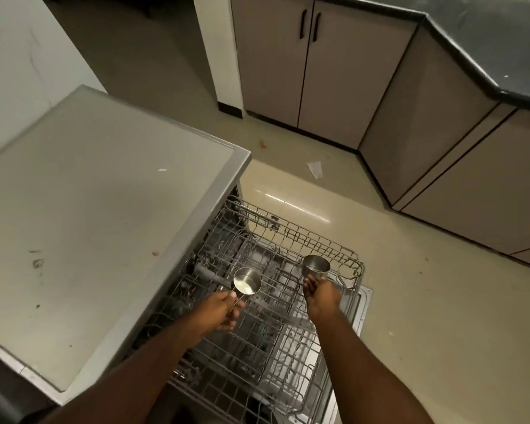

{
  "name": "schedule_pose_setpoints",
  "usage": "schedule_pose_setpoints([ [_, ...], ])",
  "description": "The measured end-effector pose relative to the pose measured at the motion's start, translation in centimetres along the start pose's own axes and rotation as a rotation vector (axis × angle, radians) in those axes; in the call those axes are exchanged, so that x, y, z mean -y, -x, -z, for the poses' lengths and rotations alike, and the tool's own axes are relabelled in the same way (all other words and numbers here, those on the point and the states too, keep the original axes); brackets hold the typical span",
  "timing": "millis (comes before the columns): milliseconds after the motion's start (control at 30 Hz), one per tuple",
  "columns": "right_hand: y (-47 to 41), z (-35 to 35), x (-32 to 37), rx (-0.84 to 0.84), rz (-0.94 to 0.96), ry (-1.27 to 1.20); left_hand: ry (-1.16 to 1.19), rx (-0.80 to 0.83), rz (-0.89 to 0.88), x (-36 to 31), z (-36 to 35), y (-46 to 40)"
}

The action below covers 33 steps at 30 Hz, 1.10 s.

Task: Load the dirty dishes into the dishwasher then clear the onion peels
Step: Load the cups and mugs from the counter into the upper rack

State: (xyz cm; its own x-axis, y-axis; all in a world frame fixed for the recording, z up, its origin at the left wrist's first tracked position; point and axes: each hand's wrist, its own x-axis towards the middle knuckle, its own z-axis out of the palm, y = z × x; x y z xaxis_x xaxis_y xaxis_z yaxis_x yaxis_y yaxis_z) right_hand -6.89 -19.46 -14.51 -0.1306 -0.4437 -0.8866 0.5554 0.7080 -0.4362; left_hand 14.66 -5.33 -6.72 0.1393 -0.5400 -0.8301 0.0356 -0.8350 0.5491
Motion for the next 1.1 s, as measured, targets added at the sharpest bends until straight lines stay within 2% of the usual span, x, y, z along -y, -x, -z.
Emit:
schedule_pose_setpoints([
  [133,-1.6,-0.3,0.8,0.028,-0.032,0.032,0.006,-0.021,0.020,0.4,-0.1,-0.5],
  [367,-3.6,-0.3,0.8,-0.009,0.009,0.253,0.043,-0.039,0.038,1.1,-0.6,-1.1],
  [467,-3.7,0.3,-0.5,-0.107,0.034,0.314,0.076,-0.041,0.040,0.9,-0.8,-1.6],
  [567,-3.1,0.9,-2.8,-0.315,0.122,0.386,0.152,-0.045,0.043,0.3,-1.6,-1.9],
  [667,-0.8,1.0,-5.0,-0.341,0.199,0.354,0.188,-0.052,0.034,-0.4,-2.3,-2.0],
  [733,1.3,1.0,-6.2,-0.250,0.191,0.371,0.187,-0.057,0.018,-0.6,-2.7,-2.3],
  [767,2.4,1.0,-6.7,-0.150,0.167,0.392,0.163,-0.064,0.005,-0.6,-2.8,-2.4],
  [867,6.0,0.9,-7.8,0.311,0.040,0.492,0.084,-0.121,-0.034,-0.8,-3.1,-2.7],
  [933,8.1,0.5,-8.2,0.539,-0.010,0.550,0.126,-0.124,-0.045,-1.2,-3.3,-2.6],
  [1000,9.4,-0.1,-8.6,0.598,-0.008,0.514,0.150,-0.122,-0.059,-1.5,-3.4,-2.5],
  [1100,9.6,-0.8,-8.9,0.583,0.003,0.391,0.166,-0.103,-0.058,-2.0,-3.3,-2.2],
])
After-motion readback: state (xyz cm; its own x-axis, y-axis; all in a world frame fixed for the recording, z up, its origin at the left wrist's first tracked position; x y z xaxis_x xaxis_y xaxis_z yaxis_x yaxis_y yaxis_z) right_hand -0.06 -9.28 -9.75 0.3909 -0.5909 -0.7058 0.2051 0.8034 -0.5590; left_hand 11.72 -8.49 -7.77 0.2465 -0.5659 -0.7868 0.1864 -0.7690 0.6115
